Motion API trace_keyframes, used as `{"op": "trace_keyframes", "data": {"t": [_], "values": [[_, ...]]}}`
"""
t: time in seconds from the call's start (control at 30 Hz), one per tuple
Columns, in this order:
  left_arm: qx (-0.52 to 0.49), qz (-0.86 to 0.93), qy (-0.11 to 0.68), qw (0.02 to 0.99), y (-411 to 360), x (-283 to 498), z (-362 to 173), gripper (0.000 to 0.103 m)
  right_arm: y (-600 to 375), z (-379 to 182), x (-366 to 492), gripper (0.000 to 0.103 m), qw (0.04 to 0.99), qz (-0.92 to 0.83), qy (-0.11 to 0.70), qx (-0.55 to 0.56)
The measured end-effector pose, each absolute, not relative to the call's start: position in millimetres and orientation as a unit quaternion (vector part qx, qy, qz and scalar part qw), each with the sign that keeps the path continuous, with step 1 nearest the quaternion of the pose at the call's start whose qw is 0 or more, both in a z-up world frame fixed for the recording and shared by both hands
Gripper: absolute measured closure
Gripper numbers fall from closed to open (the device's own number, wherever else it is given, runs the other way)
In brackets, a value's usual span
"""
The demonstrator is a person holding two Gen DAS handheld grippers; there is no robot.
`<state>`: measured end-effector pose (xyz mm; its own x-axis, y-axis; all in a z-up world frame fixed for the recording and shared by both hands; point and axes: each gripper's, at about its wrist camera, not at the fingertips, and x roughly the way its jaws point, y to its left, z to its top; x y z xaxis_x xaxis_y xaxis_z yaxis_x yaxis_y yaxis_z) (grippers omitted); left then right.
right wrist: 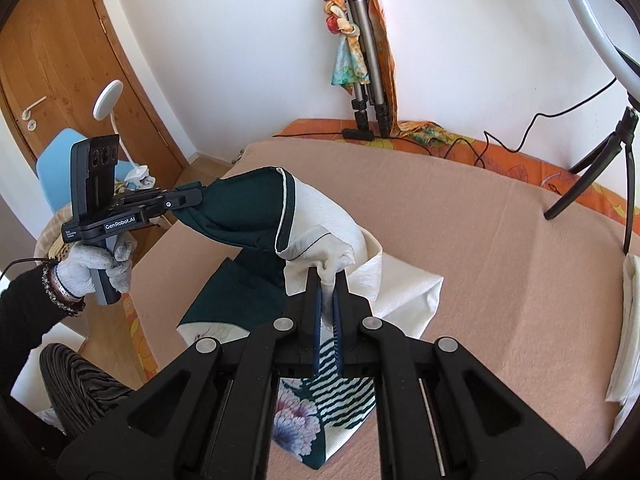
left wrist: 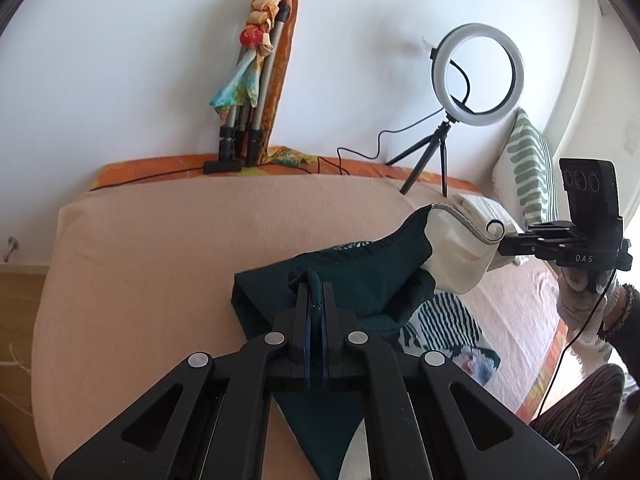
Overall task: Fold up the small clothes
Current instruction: 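Lift the collar end with both tools and fold it over the hem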
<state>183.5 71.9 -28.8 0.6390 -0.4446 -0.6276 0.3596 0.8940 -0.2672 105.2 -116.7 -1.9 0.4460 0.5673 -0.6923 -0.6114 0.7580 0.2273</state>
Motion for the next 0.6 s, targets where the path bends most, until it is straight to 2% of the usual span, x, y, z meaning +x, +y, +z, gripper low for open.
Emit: {"op": "trace_keyframes", "data": {"t": [0.3,0.53,0.6], "values": [[-0.020,-0.215,0.398,0.892,71,127,-73,0.101,-125,-67,40,0.097,0.842,0.338,0.417,-0.053],[0.012,-0.217,0.393,0.893,65,106,-74,0.100,-137,-76,26,0.097,0.854,0.323,0.403,-0.064],[0.019,-0.221,0.402,0.889,64,100,-73,0.092,-140,-73,18,0.097,0.857,0.320,0.396,-0.077]]}}
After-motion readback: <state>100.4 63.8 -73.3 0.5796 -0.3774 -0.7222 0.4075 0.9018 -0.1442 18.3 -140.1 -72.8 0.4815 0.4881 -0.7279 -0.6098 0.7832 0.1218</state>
